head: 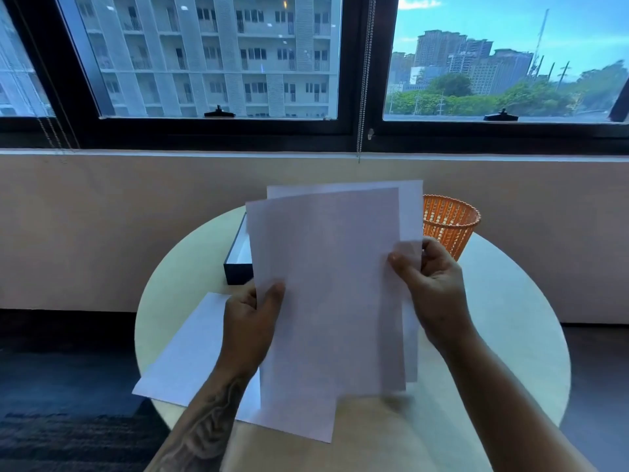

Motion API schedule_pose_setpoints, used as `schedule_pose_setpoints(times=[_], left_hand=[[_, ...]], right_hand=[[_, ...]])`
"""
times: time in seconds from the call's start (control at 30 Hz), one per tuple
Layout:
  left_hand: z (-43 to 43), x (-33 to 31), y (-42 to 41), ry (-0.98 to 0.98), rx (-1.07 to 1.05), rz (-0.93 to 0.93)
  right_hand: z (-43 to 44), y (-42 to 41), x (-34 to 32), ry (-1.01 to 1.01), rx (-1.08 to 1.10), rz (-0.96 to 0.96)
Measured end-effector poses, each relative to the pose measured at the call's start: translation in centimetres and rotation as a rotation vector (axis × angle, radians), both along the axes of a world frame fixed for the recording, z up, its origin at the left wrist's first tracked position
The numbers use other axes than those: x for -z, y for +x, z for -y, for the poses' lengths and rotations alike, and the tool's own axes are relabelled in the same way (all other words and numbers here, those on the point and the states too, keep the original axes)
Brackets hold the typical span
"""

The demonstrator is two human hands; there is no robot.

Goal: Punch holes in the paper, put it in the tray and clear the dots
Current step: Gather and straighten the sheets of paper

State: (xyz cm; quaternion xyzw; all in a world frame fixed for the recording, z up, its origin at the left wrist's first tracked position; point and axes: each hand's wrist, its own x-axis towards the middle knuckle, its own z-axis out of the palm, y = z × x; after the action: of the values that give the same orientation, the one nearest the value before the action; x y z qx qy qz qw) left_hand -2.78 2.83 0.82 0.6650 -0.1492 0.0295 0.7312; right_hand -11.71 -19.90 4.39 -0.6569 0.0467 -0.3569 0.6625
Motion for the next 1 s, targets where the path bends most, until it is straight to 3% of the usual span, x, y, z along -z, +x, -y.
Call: schedule_pose_setpoints(times=[0.27,0.53,0.7,0.8,0.93,1.0], left_hand=[[-0.2,-4.5,1.2,-0.112,-0.012,0.035],[-0.3,-2.0,0.2,0.006,0.013,-0.021],[-1.4,-6.6,2.0,0.254,-0.153,0.29],[-1.4,-9.9,1.8,0.501,-0.129,0.541],[-0.2,-11.2,1.2,0.617,-0.172,0.843],[-0.5,-9.8,1.9,0.59,-0.312,0.847]], right_hand=[[-0.1,0.0,-3.8,-0.019,-0.013,0.132],[-0.8,-0.4,0.2,0.038,-0.067,-0.08],[0.3,-1.7,-4.3,-0.464,0.396,0.03],[0.2,-2.1,-7.2,-0.633,0.429,0.023],[0.0,-0.9,-7.5,-0.525,0.214,-0.034],[0.4,-0.9,-6.4,-0.348,0.163,-0.018]])
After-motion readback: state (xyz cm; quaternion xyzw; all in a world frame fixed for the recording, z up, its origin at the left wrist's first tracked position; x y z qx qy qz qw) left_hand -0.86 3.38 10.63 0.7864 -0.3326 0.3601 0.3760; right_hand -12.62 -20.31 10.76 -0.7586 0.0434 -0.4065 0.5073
